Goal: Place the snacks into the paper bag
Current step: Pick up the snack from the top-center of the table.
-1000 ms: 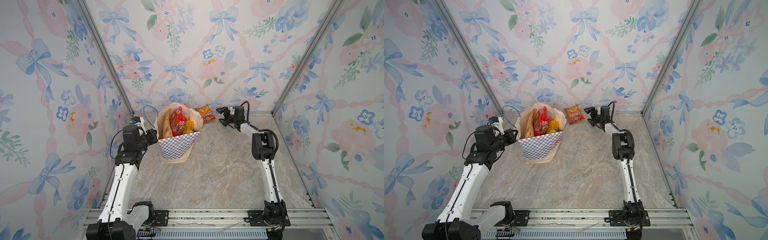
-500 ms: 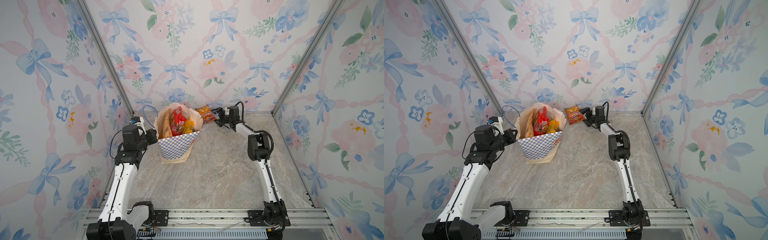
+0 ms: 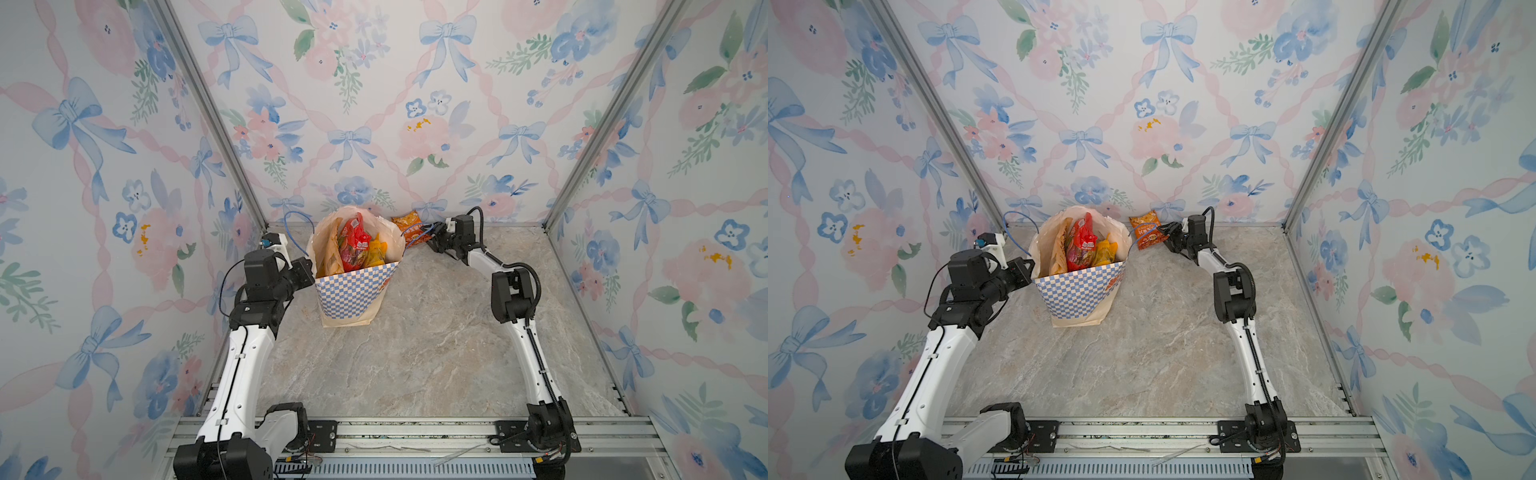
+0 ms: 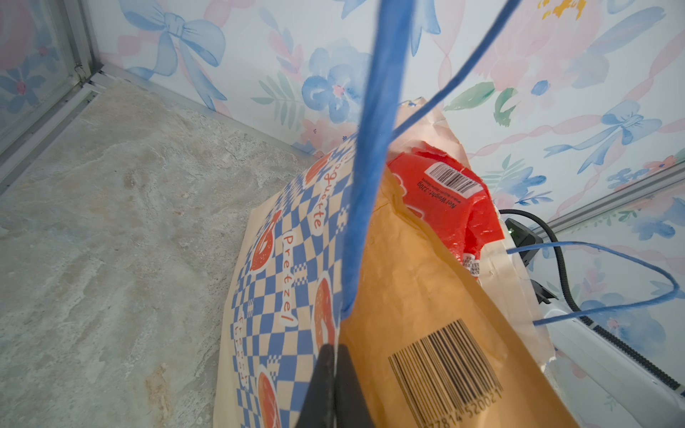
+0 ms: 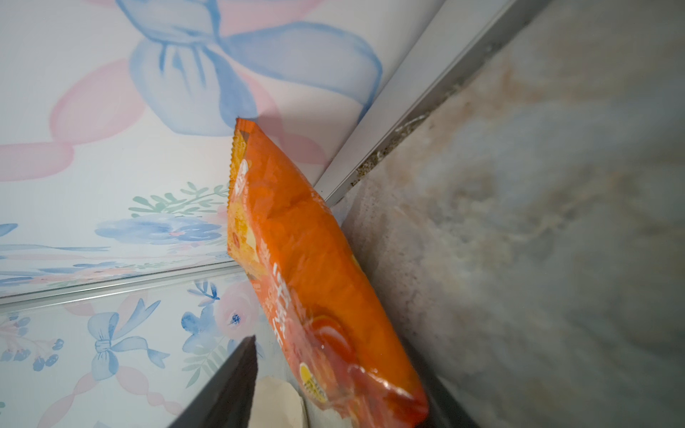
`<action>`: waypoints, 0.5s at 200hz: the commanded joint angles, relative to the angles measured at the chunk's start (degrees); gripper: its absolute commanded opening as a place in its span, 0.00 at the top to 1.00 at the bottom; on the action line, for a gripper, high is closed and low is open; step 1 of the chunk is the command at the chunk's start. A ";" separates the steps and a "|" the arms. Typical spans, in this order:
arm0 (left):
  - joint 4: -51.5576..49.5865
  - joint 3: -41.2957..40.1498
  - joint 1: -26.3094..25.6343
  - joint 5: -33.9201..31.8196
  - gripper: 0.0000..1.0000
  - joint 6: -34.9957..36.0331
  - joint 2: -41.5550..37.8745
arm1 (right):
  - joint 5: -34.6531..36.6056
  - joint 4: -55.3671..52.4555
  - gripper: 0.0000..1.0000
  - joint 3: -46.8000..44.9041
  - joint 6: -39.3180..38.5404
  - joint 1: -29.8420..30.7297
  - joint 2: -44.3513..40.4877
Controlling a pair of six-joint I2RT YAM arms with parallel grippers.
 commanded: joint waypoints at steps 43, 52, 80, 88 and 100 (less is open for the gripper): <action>-1.37 0.58 0.96 0.47 1.00 1.49 0.09 | -1.45 3.61 0.81 -0.25 1.53 -0.29 1.57; -1.39 0.58 0.96 0.46 1.00 1.56 0.18 | -1.60 4.32 0.88 -0.44 2.08 -0.42 1.62; -1.39 0.49 1.03 0.44 1.00 1.43 0.17 | -1.97 8.10 1.00 -2.22 4.14 -0.69 1.16; -1.39 0.49 1.05 0.44 1.00 1.43 0.09 | -2.04 8.97 1.00 -2.98 4.29 -0.83 0.71; -1.37 0.41 1.05 0.44 1.00 1.38 0.03 | -2.45 10.81 1.00 -4.52 4.42 -0.95 -0.26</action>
